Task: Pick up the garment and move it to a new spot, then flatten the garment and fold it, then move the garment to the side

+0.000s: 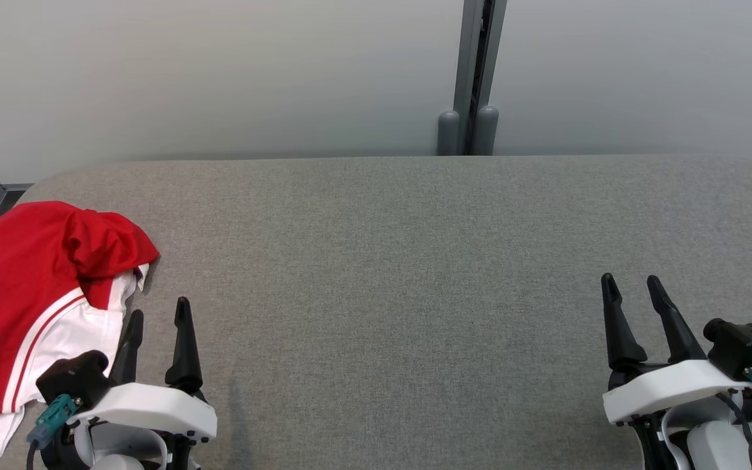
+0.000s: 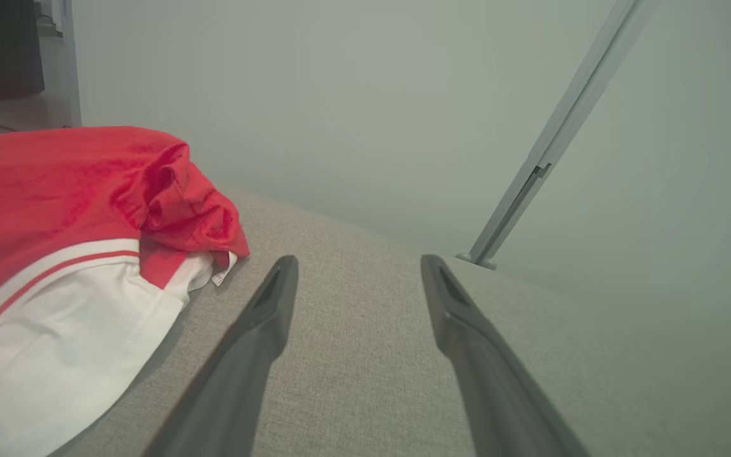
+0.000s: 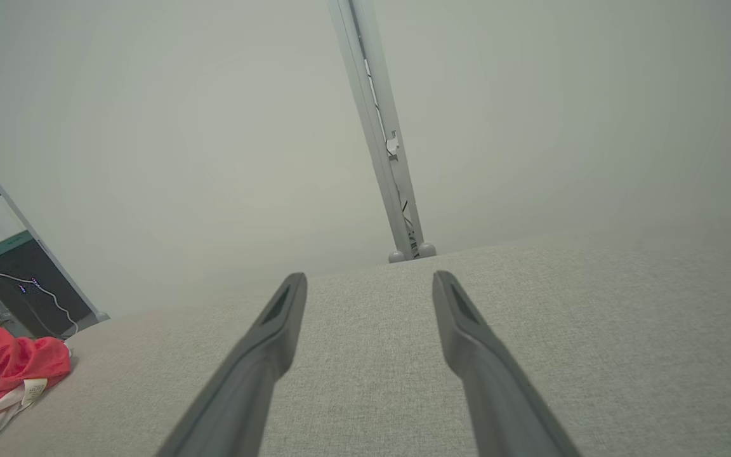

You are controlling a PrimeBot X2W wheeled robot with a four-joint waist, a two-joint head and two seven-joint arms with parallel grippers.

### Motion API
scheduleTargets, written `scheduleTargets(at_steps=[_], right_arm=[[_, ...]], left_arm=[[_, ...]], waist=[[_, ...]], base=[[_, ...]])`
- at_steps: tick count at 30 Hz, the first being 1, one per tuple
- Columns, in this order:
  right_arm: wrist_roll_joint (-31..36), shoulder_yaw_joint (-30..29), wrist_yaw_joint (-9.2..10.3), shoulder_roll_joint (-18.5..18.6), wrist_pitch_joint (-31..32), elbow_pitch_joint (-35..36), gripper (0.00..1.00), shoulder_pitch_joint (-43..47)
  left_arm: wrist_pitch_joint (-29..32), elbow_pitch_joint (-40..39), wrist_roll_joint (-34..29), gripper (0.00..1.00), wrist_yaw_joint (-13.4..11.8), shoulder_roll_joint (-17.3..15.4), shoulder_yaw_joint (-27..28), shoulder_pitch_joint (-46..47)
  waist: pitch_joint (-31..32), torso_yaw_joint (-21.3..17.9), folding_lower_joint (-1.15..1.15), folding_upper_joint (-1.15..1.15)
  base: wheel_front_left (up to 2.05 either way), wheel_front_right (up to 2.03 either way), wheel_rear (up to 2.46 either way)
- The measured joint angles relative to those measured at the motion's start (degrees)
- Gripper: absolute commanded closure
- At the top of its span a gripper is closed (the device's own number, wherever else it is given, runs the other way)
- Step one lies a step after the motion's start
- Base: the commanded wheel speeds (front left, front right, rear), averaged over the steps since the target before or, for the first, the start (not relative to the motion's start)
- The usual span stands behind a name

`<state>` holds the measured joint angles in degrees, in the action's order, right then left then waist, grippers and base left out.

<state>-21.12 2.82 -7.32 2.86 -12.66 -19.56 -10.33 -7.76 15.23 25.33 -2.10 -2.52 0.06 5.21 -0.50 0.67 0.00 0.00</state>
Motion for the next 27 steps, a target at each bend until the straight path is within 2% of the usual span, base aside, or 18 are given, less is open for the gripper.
scheduleTargets(at_steps=[10,27], right_arm=[[5.5,-0.1,0.00,-0.3,-0.6,0.4,0.00,0.0],[12.3,-0.7,-0.02,-0.3,-1.5,0.5,0.00,0.0]], left_arm=[[-2.0,-0.6,-5.8,0.00,-0.5,-0.1,-1.7,0.0],[-4.9,-0.7,-12.1,0.00,-0.9,-0.1,-4.2,0.0]], waist=[[-0.1,-0.1,0.00,0.00],[-0.6,0.1,0.00,0.00]], base=[[0.00,0.00,0.00],[0.00,0.00,0.00]])
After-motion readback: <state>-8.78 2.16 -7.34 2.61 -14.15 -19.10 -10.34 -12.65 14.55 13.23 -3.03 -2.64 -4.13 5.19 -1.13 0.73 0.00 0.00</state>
